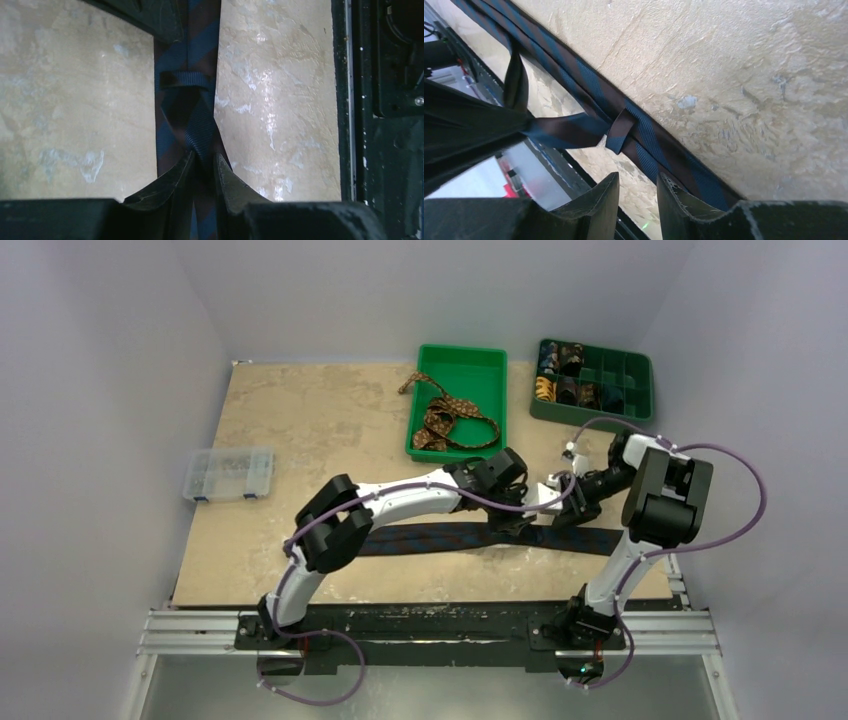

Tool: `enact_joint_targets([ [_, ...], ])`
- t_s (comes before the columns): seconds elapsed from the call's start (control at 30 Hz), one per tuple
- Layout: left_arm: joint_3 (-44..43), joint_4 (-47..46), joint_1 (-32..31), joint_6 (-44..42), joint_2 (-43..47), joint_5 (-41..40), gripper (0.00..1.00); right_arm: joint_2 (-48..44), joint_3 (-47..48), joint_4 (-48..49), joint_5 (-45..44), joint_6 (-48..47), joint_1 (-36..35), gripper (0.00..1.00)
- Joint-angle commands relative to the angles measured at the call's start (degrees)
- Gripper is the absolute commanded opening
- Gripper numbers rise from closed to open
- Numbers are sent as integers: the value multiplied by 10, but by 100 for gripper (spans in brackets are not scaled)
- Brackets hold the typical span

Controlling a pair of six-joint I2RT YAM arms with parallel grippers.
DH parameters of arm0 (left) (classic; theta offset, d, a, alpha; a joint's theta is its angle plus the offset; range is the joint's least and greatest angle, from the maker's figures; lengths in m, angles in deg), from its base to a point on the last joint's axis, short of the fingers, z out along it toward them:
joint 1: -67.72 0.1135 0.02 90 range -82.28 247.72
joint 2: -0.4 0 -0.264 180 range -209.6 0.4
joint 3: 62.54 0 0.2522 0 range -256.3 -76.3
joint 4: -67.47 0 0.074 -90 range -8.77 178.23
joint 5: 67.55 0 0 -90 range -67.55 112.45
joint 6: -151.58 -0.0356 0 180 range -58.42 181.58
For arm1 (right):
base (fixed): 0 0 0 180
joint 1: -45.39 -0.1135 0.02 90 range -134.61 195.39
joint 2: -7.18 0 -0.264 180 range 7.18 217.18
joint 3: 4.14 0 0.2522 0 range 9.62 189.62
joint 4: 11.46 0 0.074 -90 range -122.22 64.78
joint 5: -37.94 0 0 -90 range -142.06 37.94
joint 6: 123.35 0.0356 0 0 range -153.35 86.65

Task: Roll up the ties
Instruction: Flatten out the tie at the center of the board.

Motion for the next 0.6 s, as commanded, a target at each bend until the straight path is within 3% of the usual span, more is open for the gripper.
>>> enact_joint_targets([
  [0.0, 62, -38, 29, 47, 73, 20, 19, 40, 22, -6, 37, 6, 2, 33],
  [0.23, 104, -41, 53, 74, 85, 36, 18, 73, 21, -2, 67, 6, 0, 33],
  [0.4, 83, -25, 47, 41, 69, 55, 6, 66, 27, -11, 55, 0, 1, 33],
  [0.43, 85, -22, 40, 31, 69, 47, 8, 65, 28, -12, 49, -2, 1, 32],
  [0.53, 106, -52, 30, 23, 78, 20, 34, 49, 22, -10, 31, -6, 4, 32],
  [0.57, 109, -66, 29, 30, 78, 20, 36, 43, 20, -10, 27, -7, 5, 32],
])
